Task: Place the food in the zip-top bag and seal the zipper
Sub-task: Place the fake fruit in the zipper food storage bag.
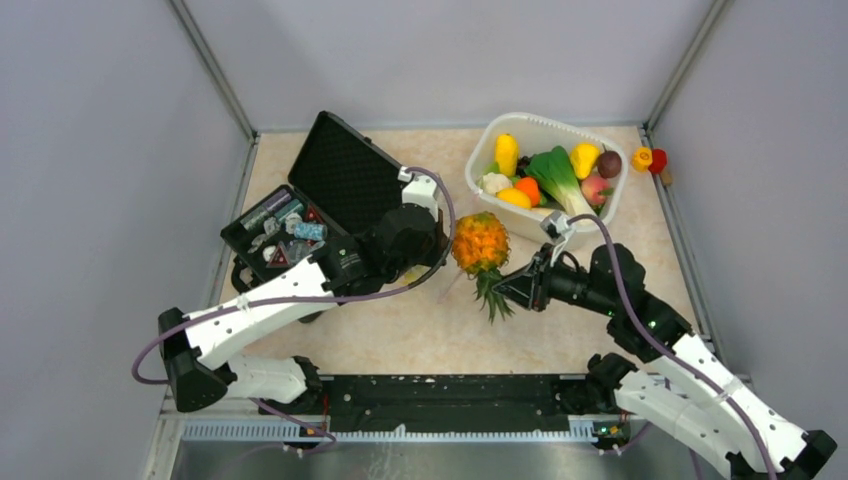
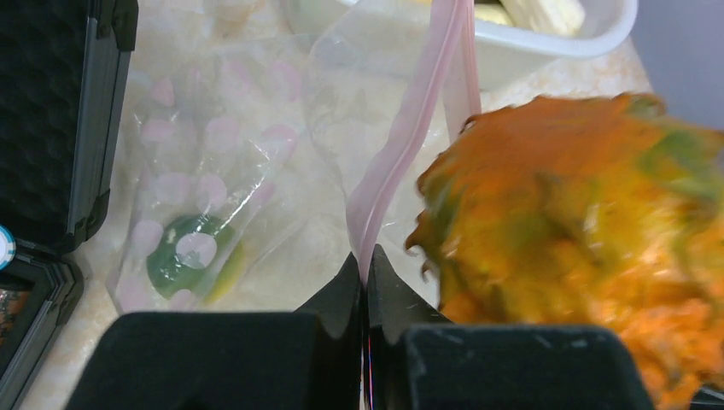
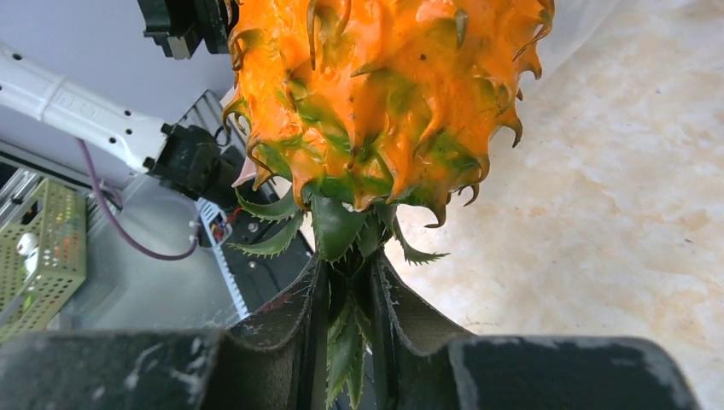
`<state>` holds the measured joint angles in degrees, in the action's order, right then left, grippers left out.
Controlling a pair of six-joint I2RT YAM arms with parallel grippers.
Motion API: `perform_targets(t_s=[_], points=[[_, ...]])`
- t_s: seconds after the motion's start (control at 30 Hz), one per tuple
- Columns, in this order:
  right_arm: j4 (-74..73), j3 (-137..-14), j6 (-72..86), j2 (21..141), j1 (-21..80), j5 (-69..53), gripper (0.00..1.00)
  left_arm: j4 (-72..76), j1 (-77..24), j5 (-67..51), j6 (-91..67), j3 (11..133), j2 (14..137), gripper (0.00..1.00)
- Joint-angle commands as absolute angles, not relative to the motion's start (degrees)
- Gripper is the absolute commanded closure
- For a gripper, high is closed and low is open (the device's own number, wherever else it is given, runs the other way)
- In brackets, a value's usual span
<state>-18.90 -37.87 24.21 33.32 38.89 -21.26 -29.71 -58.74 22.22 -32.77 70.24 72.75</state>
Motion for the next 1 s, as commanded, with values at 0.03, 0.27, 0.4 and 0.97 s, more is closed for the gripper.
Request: perform_targets(t_s=[0.03, 0.27, 0.4, 0.97], points=[[-17.1, -39.7, 22.5, 38.2, 39.5, -25.9, 1.00, -24.5, -58.5, 22.2, -32.8, 69.6, 70.5, 1.00], [-36.5, -49.1, 16.7, 45.0, 39.5, -20.8, 1.00, -24.6, -58.5, 22.6, -30.4, 69.0, 70.0, 1.00], [-41.5, -53.8, 15.1, 46.9, 39.5, -21.3, 1.00, -23.1, -58.5, 17.9, -23.8, 69.7, 71.4, 1.00], [-55.4, -61.0, 9.6, 58.1, 44.5, -16.4, 1.00, -25.3, -59.3, 13.3, -20.7, 74.5, 76.8, 0.99]])
